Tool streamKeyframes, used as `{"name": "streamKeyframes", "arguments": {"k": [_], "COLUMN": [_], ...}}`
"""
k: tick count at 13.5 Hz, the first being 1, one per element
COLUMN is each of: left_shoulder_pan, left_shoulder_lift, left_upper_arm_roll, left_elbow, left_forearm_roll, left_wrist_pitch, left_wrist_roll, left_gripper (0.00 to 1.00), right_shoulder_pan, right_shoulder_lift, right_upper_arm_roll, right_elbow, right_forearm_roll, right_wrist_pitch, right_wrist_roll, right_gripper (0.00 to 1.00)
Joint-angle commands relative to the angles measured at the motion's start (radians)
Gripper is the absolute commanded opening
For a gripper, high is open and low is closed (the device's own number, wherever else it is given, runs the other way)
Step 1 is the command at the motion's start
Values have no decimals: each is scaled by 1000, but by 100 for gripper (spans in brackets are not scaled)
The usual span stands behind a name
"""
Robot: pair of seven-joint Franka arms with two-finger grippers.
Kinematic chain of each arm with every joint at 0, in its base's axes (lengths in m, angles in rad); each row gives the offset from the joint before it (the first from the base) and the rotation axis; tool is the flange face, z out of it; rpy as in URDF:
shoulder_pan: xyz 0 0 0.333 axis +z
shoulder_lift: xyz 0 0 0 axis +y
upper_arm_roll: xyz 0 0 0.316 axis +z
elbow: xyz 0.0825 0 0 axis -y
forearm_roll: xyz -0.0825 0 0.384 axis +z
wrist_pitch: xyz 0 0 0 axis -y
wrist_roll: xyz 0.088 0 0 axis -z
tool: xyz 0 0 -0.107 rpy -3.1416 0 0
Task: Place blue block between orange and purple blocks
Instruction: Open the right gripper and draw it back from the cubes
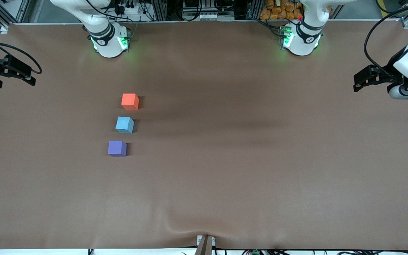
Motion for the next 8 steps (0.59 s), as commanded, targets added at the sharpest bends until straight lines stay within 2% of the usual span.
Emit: {"name": "streamKeyframes", "arguments": {"k": [1, 8], "left_shoulder_pan": [4, 7], "left_shoulder_lift": [-11, -11], "left_upper_arm_roll": [-1, -1], "left_elbow": [3, 2], "left_forearm_roll": [-9, -8], "left_wrist_pitch": [-12, -12], "left_wrist_roll": [-14, -10], "left_gripper": [100, 100], "right_shoulder_pan": [-26, -25], "right_shoulder_lift": [-61, -59], "right_upper_arm_roll": [24, 24], "right_elbow": [-75, -70], "right_forearm_roll": [-20, -9], "right_wrist_pitch": [32, 13], "right_wrist_roll": [-2, -11], "right_gripper": [100, 100]}}
